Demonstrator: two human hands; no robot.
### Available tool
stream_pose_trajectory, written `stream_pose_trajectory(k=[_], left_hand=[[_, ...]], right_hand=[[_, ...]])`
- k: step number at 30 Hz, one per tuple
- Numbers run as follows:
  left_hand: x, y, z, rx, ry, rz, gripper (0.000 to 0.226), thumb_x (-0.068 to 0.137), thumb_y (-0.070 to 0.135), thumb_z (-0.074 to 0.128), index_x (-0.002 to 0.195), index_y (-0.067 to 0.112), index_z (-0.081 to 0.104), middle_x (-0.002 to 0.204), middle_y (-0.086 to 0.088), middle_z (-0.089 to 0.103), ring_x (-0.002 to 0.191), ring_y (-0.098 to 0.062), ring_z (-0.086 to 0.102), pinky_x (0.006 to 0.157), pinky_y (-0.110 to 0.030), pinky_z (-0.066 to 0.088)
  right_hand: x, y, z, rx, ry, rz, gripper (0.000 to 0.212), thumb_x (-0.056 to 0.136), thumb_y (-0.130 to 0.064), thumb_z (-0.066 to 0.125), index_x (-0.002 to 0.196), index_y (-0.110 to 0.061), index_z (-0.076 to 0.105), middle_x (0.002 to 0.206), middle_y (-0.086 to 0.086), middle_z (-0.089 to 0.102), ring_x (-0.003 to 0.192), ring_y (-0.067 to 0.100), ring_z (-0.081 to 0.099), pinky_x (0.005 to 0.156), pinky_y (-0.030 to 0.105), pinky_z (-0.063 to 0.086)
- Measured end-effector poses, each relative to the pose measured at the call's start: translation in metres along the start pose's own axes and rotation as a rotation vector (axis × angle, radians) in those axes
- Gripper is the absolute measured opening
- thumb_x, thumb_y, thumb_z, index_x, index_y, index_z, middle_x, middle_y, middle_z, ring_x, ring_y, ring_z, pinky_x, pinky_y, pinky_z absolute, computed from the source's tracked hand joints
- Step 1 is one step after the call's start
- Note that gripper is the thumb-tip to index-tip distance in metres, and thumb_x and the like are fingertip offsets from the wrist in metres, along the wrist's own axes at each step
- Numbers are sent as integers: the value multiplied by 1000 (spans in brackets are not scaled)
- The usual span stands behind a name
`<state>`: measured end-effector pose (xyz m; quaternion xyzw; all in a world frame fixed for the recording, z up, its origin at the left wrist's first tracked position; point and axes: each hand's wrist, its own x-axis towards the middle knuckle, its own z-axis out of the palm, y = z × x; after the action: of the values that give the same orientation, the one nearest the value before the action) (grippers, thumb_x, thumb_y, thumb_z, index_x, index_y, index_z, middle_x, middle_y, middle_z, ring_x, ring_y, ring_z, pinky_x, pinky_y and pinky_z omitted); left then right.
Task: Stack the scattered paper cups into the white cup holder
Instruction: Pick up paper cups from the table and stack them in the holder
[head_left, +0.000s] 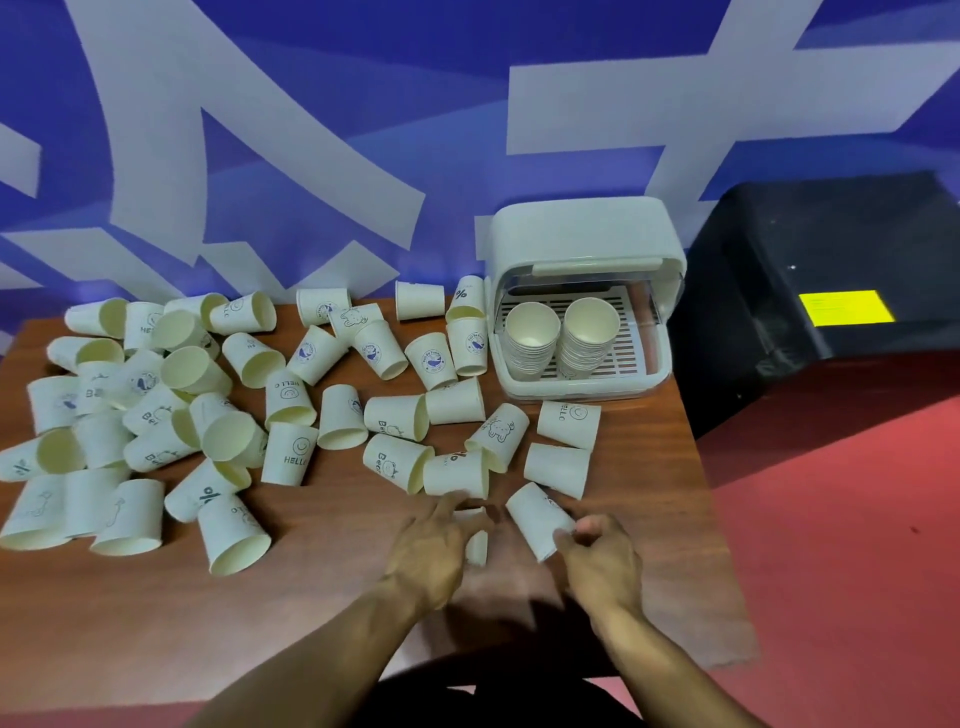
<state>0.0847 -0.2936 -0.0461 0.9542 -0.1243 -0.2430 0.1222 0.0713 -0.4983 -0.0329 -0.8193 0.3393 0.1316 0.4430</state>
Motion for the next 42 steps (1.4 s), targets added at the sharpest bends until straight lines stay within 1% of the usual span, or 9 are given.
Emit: stream_pose_trajectory(k=[5, 13, 18, 21, 25, 31, 34, 37, 42], left_hand=[[2, 1, -1, 32, 30, 29, 53, 81, 6, 58, 123, 37, 52, 146, 8, 34, 123, -20, 46, 90, -33, 45], [11, 8, -18, 50, 15, 82, 15, 87, 20, 60, 100, 28, 64, 121, 7, 56, 99, -22, 60, 77, -31, 48], [22, 16, -35, -96, -45, -14, 8, 87, 37, 63, 92, 32, 62, 98, 0, 67, 90, -23, 63, 75, -35, 52], [28, 22, -51, -289, -49, 2, 7, 87, 37, 65, 94, 36, 63, 97, 10, 65, 94, -17, 62, 81, -32, 51], [32, 36, -86, -261, 180, 140, 17, 90, 39, 62, 105, 34, 68, 97, 7, 67, 93, -19, 60, 78, -35, 47], [49, 58, -137, -124, 660, 289, 12, 89, 38, 62, 94, 33, 71, 84, 11, 66, 91, -18, 50, 79, -36, 32], [62, 65, -155, -101, 765, 270, 9, 93, 36, 61, 92, 33, 70, 82, 11, 65, 86, -18, 54, 81, -35, 31], [75, 72, -168, -128, 849, 256, 9, 92, 33, 62, 91, 28, 69, 82, 8, 67, 77, -20, 58, 76, -34, 34], [97, 78, -175, -182, 870, 212, 8, 90, 28, 64, 93, 24, 71, 86, 4, 69, 76, -23, 62, 67, -34, 48]], right_hand=[[5, -3, 11, 20, 15, 53, 10, 76, -28, 71, 83, -24, 65, 85, -4, 69, 86, 21, 63, 77, 31, 51], [13, -7, 9, 83, 51, 106, 15, 71, -17, 72, 80, -26, 65, 78, -5, 69, 82, 23, 65, 78, 36, 54], [6, -19, -7, 25, 64, -73, 20, 73, -12, 68, 85, -26, 62, 80, -13, 66, 82, 18, 65, 79, 36, 53], [2, -34, -20, -6, 90, -232, 24, 74, -10, 69, 90, -25, 59, 78, -13, 64, 78, 14, 64, 73, 34, 52], [0, -64, -38, 12, 200, -441, 40, 73, -8, 70, 106, -24, 56, 75, -13, 63, 70, 10, 62, 69, 28, 47], [21, -113, -73, -48, 355, -688, 39, 80, -13, 70, 117, -18, 59, 82, -10, 61, 79, 10, 59, 72, 16, 33], [40, -130, -85, -57, 453, -806, 32, 80, -9, 69, 111, -16, 64, 82, -10, 60, 79, 11, 56, 76, 12, 32], [65, -140, -92, -91, 508, -972, 28, 81, -8, 67, 108, -15, 67, 85, -4, 64, 78, 15, 57, 73, 23, 44], [94, -154, -92, -197, 555, -1107, 25, 83, -8, 66, 107, -15, 70, 87, 1, 66, 85, 25, 59, 71, 31, 47]])
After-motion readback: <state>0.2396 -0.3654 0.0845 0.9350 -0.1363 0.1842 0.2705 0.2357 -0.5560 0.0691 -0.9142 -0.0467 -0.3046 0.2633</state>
